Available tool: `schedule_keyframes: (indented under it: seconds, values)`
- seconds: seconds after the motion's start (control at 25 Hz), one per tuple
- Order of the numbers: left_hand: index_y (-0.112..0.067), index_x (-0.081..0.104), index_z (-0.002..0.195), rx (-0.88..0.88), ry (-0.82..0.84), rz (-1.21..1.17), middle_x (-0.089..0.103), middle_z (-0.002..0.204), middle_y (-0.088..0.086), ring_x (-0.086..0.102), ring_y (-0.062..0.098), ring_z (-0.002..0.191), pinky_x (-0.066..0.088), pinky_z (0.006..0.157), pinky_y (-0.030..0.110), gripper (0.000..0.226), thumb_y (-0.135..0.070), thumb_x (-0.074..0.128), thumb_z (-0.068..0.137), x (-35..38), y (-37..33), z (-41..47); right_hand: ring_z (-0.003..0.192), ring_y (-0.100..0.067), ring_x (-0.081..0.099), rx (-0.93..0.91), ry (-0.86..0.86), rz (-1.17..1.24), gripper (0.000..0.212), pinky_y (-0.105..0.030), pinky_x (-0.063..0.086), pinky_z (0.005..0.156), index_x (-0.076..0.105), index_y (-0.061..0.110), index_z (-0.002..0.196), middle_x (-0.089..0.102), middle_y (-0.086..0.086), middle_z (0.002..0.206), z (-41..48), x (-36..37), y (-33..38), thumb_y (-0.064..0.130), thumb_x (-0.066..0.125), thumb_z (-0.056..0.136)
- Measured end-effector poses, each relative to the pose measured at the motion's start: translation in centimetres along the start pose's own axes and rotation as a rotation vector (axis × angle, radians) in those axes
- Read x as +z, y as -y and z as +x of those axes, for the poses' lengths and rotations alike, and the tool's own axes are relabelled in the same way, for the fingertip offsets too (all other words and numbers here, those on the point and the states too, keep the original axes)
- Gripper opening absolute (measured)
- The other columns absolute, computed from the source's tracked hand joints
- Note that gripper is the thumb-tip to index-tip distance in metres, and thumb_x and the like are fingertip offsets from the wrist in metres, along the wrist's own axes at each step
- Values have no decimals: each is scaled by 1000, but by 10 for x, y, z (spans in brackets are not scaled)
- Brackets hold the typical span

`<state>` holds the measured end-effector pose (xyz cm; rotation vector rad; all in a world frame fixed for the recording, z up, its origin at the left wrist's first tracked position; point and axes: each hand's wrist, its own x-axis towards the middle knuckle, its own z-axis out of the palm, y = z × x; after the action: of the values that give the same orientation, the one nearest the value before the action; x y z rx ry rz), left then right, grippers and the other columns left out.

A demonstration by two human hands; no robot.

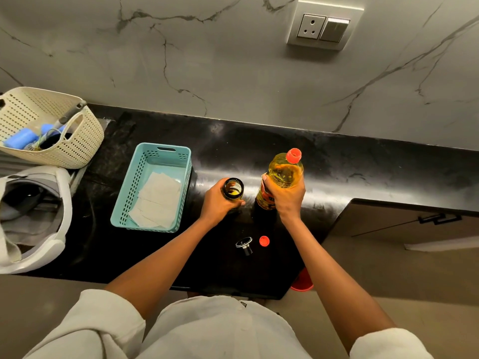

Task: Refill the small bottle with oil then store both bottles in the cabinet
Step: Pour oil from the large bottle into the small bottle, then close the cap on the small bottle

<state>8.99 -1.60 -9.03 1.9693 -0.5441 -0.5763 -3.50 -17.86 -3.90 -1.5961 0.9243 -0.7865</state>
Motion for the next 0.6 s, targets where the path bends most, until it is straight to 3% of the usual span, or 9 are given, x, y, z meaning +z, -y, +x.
schedule_keyframes:
  seconds: [0.24,0.44,0.52,0.6]
  values:
    - [-19,70,123,-17,13,6,77,110,-9,72,9,107,57,91,18,73,-25,105,60,1,2,1,109,-10,71,17,12,-2,59,-31,60,98,61,27,126,71,12,115,0,-4,-9,28,95,78]
    - [-20,68,125,-33,25,-20,76,111,-9,71,11,108,59,95,26,74,-23,105,61,1,-1,-1,111,-13,71,14,32,-33,64,-37,60,101,61,16,131,72,3,119,-3,-4,-8,27,95,78]
    - [-20,64,133,-58,31,-38,75,118,-7,70,14,115,58,100,28,83,-23,105,61,0,-1,-3,113,-13,70,13,70,-54,74,-40,60,102,58,19,134,71,2,123,-2,-7,-7,34,98,74]
    - [-18,48,155,-104,50,-63,68,140,0,63,16,132,51,111,29,109,-21,105,62,0,0,-8,118,-11,68,34,141,-100,92,-39,60,103,51,27,140,68,6,129,0,-14,-7,46,100,65]
